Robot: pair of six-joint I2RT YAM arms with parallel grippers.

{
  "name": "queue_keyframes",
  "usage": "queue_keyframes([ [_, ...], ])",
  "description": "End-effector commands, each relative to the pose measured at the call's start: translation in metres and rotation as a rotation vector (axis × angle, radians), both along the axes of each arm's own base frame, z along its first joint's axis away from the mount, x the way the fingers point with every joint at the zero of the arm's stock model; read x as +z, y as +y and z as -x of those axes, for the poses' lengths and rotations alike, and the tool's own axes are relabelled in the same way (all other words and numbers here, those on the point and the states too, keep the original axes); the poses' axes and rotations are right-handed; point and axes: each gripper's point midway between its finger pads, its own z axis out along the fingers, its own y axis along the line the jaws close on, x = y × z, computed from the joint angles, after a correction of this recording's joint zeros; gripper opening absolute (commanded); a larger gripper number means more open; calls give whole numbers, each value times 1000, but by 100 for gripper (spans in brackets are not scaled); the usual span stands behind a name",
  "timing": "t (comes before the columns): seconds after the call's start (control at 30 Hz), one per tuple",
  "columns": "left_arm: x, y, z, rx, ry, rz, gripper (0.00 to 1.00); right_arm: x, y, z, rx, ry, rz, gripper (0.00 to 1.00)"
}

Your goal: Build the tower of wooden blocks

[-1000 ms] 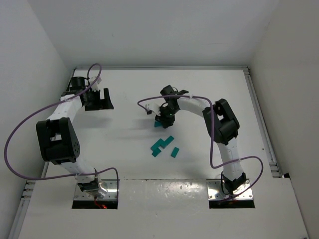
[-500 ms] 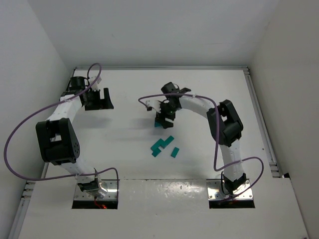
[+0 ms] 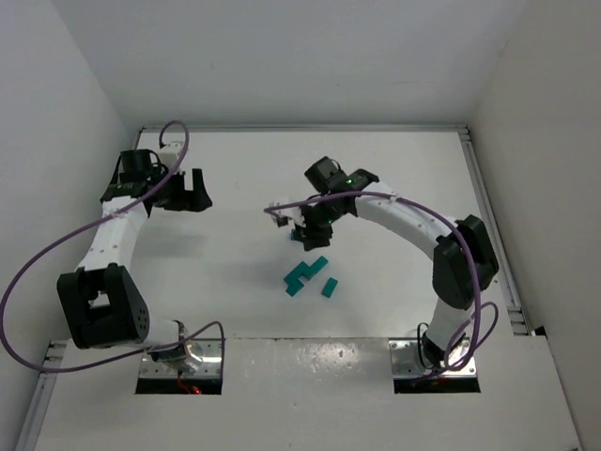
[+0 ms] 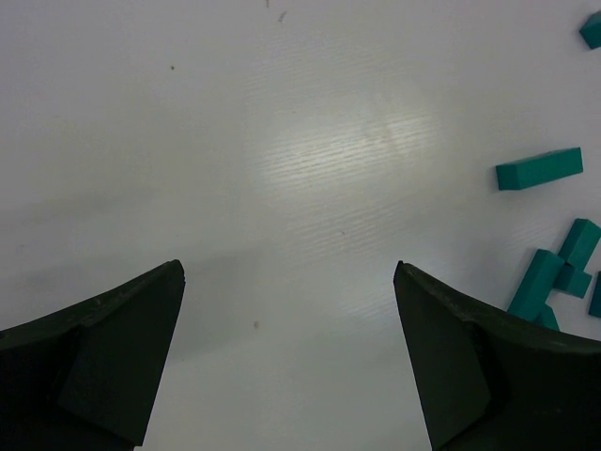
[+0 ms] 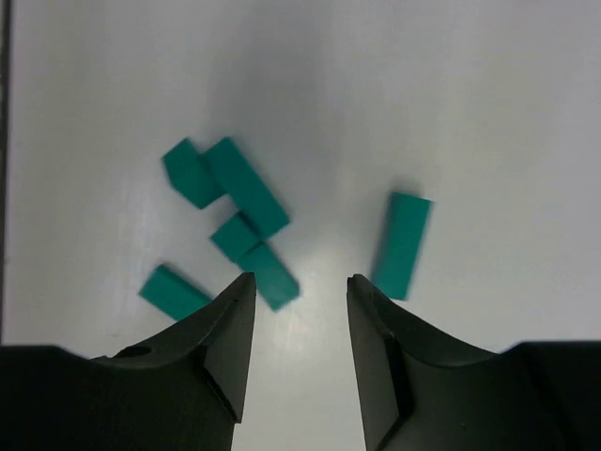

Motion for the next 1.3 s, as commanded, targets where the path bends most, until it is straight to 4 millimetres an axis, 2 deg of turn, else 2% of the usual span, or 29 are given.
queue_keyframes([
  [0.0, 13, -5, 10, -45, -58, 3, 100, -27, 2, 39, 128, 96, 23, 44],
  [0.1, 19, -6, 18, -52, -86, -11, 100, -39, 7, 50, 200, 130, 17, 44],
  [0.27, 33, -7, 19, -65, -137, -23, 100, -48, 19, 66, 313, 132, -12, 44],
  [0.37, 34, -5, 20, -41, -129, -6, 100, -58, 30, 63, 320, 89, -1, 46],
  [0.5, 38, 7, 17, 17, -139, 30, 100, -72, 35, 66, 302, 81, 26, 61],
  [0.77, 47, 18, 14, 33, -163, 69, 100, -93, 33, 72, 320, 79, 57, 66],
  [0.93, 43, 17, 13, 19, -151, 95, 100, -103, 33, 67, 359, 55, 54, 66],
  [1.1, 41, 19, 13, 22, -144, 103, 100, -115, 34, 58, 368, 16, 73, 73],
  [1.27, 39, 21, 12, 26, -137, 111, 100, -122, 33, 55, 409, -11, 85, 70],
])
